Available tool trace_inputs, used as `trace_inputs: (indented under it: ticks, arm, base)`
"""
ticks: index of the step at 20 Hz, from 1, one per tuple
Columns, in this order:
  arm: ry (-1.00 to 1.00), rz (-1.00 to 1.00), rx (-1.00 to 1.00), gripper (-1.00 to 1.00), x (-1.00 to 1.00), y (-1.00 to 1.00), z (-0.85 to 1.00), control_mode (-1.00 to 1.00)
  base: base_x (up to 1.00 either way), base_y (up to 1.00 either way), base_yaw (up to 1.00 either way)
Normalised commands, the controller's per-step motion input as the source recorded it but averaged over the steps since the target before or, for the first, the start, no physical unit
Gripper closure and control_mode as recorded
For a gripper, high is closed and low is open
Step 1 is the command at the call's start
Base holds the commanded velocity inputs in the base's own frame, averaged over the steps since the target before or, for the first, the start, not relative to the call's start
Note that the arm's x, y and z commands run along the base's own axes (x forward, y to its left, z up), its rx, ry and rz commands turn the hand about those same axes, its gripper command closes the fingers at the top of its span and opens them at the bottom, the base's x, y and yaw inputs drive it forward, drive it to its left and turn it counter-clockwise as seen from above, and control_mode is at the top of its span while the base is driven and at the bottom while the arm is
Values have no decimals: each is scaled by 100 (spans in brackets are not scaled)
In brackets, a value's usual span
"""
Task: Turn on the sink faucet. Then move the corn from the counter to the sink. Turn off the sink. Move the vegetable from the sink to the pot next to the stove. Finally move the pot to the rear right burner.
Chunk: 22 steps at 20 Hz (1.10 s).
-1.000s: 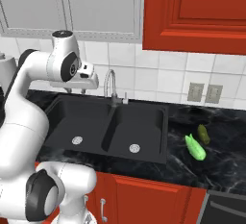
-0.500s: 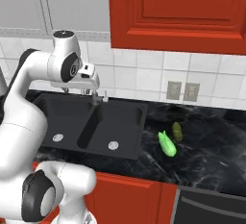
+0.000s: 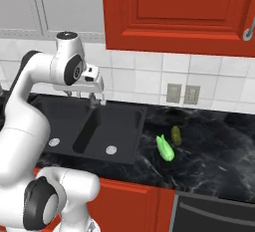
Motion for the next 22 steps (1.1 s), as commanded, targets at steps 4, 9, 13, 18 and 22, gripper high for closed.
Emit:
trace_inputs:
  ticks: [4, 9, 13, 18, 22]
  arm:
    - [0, 0, 0, -100, 0, 0, 0, 100]
    - [0, 0, 0, -100, 0, 0, 0, 100]
    - [0, 0, 0, -100, 0, 0, 0, 100]
    - [0, 0, 0, -100, 0, 0, 0, 100]
    - [0, 0, 0, -100, 0, 0, 0, 100]
  base:
    - [40, -10, -6]
    - [42, -17, -13]
    - [3, -49, -8]
    - [1, -50, -1]
    - [2, -54, 4]
